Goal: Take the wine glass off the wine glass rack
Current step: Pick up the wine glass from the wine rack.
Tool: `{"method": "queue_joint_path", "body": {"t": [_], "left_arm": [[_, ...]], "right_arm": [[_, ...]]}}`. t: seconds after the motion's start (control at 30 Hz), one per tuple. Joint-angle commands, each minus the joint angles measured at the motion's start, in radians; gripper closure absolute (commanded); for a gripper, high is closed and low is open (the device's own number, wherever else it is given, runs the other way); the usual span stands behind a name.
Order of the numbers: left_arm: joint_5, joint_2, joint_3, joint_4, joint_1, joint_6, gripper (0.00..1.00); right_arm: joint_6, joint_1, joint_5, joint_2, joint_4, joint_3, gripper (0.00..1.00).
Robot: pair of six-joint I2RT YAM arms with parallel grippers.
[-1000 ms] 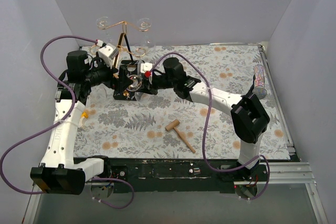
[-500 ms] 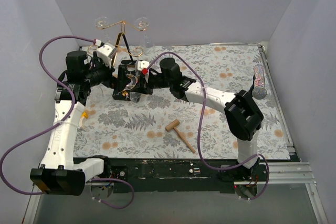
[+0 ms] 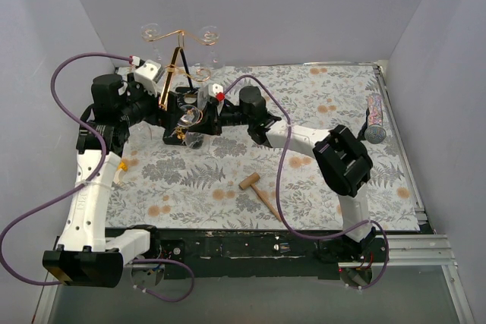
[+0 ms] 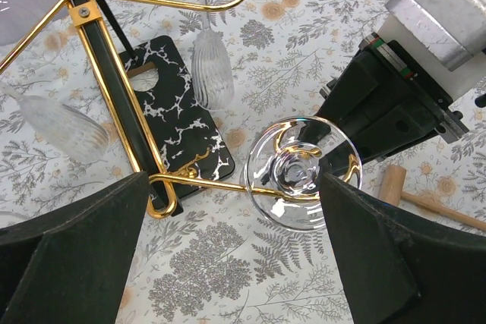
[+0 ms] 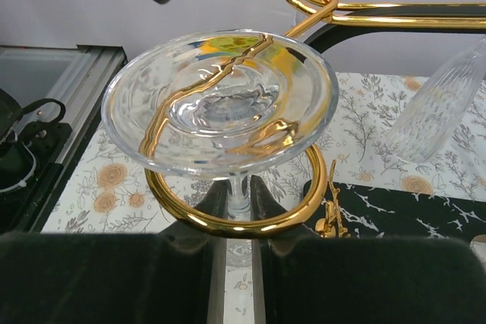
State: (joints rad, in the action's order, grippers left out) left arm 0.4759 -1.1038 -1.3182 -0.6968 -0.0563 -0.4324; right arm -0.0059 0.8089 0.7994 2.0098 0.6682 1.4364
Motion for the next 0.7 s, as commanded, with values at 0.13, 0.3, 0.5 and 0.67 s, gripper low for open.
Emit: {"method": "queue_joint_path", "body": {"t": [0.13,0.3,0.5,0.67], "left_arm": [[-0.060,0.010,-0.050,-0.026,-0.004,0.012,0.05],[-0.069,-0.004,-0.061,-0.041,-0.004,0.012,0.05],[-0.082,-0.014,-0.065,-0.058,-0.004,0.015,0.05],[-0.086,-0.019,-0.062,-0.056,-0.004,0.023,0.05]], "right_arm": [[0.188,-0.027,-0.097,0.056,0.346,-0.022,0.99],[0.234,-0.028,-0.163,0.083,0.439,-0.033,0.99],[0.267,-0.030,-0.293,0.093,0.519,-0.059,0.99],[0.254,-0.034,-0.331,0.073,0.536,-0.086,0.99]]}}
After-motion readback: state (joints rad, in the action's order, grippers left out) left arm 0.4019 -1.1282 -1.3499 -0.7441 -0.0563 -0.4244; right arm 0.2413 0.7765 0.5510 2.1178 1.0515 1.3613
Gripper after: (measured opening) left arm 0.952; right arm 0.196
